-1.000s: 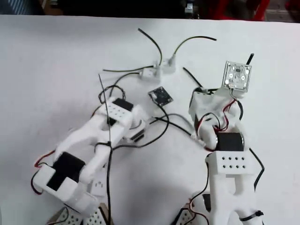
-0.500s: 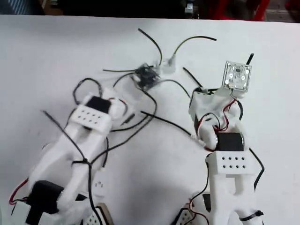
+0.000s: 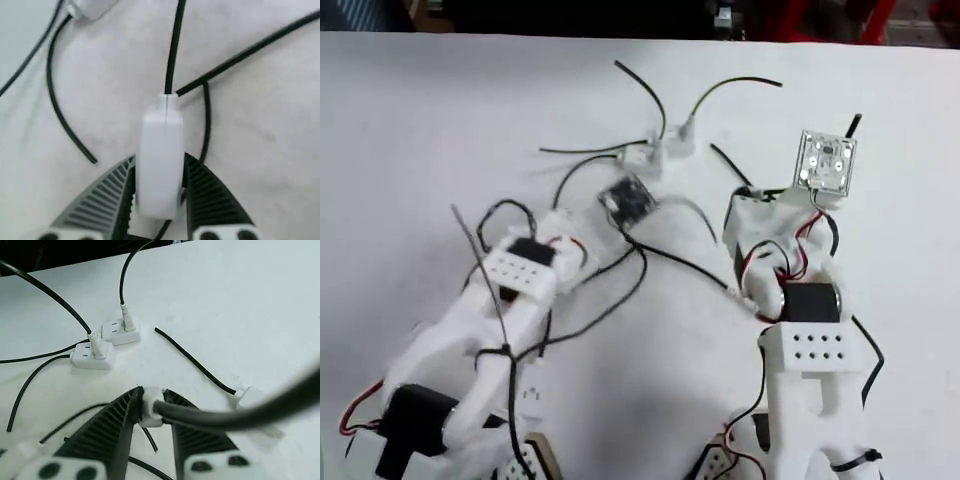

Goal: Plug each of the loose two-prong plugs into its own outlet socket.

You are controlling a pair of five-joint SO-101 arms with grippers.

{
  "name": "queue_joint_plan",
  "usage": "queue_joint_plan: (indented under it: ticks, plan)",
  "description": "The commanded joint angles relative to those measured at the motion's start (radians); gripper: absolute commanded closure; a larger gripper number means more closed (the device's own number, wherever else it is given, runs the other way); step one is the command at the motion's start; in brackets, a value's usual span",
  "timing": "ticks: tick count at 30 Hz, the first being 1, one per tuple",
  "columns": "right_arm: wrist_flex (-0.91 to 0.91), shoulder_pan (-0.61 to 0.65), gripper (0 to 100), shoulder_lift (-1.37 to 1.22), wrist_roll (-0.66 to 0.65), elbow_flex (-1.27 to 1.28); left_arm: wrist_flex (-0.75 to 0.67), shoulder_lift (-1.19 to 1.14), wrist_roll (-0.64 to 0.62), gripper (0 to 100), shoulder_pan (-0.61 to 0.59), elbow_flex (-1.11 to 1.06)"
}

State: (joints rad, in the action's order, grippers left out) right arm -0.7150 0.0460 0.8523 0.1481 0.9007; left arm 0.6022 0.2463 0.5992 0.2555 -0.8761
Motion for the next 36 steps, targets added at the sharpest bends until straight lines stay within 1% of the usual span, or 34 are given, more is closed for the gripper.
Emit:
queue_joint_plan:
  ticks: [1,5,6,10,14,16,19,21,23,25,27,31,36]
  plan:
    - [0.021,-0.018,98.1,0.018,0.005,-0.011,0.015,0.007,0.032,95,0.070,-0.029]
    - [0.021,-0.018,98.1,0.018,0.005,-0.011,0.126,0.015,0.021,79,0.101,-0.026]
    - [0.021,-0.018,98.1,0.018,0.003,-0.011,0.155,0.015,0.011,76,0.105,-0.015]
    - [0.021,-0.018,98.1,0.018,0.002,-0.009,0.302,0.015,-0.061,75,0.102,0.083]
    - [0.021,-0.015,98.1,0.018,0.002,-0.009,0.471,0.015,-0.075,75,0.088,0.233]
    - [0.021,-0.015,98.1,0.018,0.002,-0.008,0.512,0.015,-0.086,75,0.050,0.299]
    - [0.021,-0.015,98.1,0.018,0.002,-0.008,0.517,0.013,-0.130,75,-0.035,0.374]
    - [0.021,-0.015,98.1,0.018,0.002,-0.008,0.500,0.007,-0.138,75,-0.084,0.402]
    - [0.021,-0.013,98.1,0.018,0.002,-0.008,0.443,0.004,-0.138,75,-0.117,0.384]
    - [0.021,-0.013,98.1,0.018,0.002,-0.008,0.379,0.004,-0.138,75,-0.127,0.325]
    - [0.021,-0.013,98.1,0.018,0.000,-0.008,0.336,0.004,-0.130,75,-0.107,0.259]
    - [0.021,-0.012,98.1,0.018,-0.002,-0.008,0.281,0.004,-0.129,75,-0.030,0.153]
    - [0.021,-0.012,98.1,0.018,-0.002,-0.006,0.269,0.004,-0.127,75,0.062,0.081]
